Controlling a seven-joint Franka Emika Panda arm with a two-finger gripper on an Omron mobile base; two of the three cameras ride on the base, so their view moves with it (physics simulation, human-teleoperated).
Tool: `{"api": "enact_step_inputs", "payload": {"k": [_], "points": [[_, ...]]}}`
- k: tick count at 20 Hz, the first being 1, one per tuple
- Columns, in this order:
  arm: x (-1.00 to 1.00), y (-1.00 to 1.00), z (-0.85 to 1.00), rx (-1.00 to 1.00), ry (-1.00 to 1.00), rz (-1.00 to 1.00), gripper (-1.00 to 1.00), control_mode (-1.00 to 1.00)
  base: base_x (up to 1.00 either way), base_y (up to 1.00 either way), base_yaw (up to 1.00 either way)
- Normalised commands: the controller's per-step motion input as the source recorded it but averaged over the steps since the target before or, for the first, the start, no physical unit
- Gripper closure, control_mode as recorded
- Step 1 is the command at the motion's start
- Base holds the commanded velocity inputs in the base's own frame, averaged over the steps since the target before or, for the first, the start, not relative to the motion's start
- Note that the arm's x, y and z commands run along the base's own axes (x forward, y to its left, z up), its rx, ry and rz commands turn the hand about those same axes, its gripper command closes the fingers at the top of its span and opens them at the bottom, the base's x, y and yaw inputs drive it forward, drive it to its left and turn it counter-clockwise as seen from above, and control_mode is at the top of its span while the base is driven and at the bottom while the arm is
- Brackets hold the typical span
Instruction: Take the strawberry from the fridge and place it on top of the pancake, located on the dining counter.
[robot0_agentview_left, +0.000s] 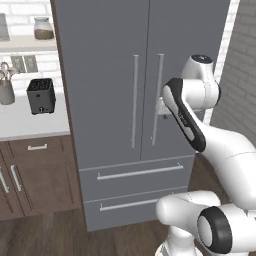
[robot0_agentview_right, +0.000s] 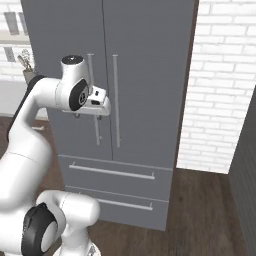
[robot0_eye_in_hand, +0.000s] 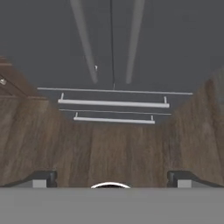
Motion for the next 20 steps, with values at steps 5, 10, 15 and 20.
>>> {"api": "enact_step_inputs", "payload": {"k": [5,10,15,20], "points": [[0.75,-0.12,0.0,0.0,-0.21,0.0,-1.0,-1.0,0.0,0.0,0.0],[0.99,-0.24,0.0,0.0,-0.08,-0.06,-1.0,-1.0,0.0,0.0,0.0],[0.73,-0.02,-0.1,0.0,-0.15,-0.06,-1.0,-1.0,0.0,0.0,0.0],[0.46,0.02,-0.15,0.0,-0.25,0.0,-1.0,-1.0,0.0,0.0,0.0]]}}
